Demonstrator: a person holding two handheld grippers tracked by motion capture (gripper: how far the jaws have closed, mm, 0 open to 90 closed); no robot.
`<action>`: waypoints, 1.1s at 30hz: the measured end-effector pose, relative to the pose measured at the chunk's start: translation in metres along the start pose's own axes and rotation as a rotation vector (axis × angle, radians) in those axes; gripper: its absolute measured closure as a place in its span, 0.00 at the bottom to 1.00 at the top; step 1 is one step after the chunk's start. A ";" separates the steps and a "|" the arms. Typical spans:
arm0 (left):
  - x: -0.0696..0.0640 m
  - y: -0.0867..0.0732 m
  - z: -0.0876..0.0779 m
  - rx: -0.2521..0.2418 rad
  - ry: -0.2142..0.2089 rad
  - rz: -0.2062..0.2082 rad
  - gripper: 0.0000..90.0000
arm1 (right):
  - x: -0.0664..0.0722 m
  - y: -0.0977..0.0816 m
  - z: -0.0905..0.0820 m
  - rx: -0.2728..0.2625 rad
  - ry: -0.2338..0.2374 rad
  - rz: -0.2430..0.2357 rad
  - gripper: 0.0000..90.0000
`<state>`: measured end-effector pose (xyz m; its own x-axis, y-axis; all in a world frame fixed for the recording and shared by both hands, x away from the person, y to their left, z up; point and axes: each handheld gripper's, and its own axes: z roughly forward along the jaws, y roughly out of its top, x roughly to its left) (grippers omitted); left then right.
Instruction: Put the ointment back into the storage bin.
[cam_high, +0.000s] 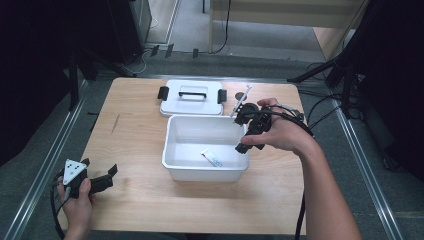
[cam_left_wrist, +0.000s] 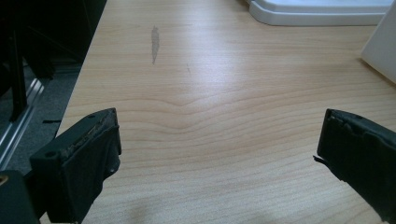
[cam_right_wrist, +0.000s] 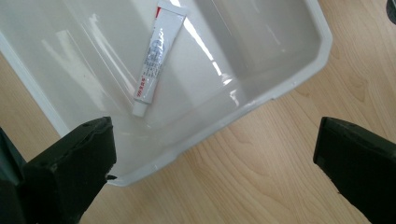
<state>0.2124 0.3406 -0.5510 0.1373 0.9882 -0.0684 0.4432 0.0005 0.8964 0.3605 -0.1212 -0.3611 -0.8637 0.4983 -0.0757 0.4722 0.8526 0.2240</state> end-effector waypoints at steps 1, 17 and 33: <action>0.000 0.000 0.000 0.000 0.000 0.000 0.00 | 0.000 0.000 0.000 0.000 0.000 0.000 0.00; 0.000 0.000 0.000 0.003 0.000 -0.001 0.00 | -0.013 -0.042 0.001 -0.088 -0.022 0.097 0.03; -0.001 0.000 0.000 0.002 0.001 0.001 0.00 | -0.033 -0.113 0.019 -0.255 -0.008 0.280 0.05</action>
<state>0.2120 0.3400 -0.5509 0.1368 0.9884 -0.0667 0.4448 -0.0011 0.8956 0.3390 -0.2308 -0.4021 -0.7058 0.7083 0.0155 0.6298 0.6173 0.4715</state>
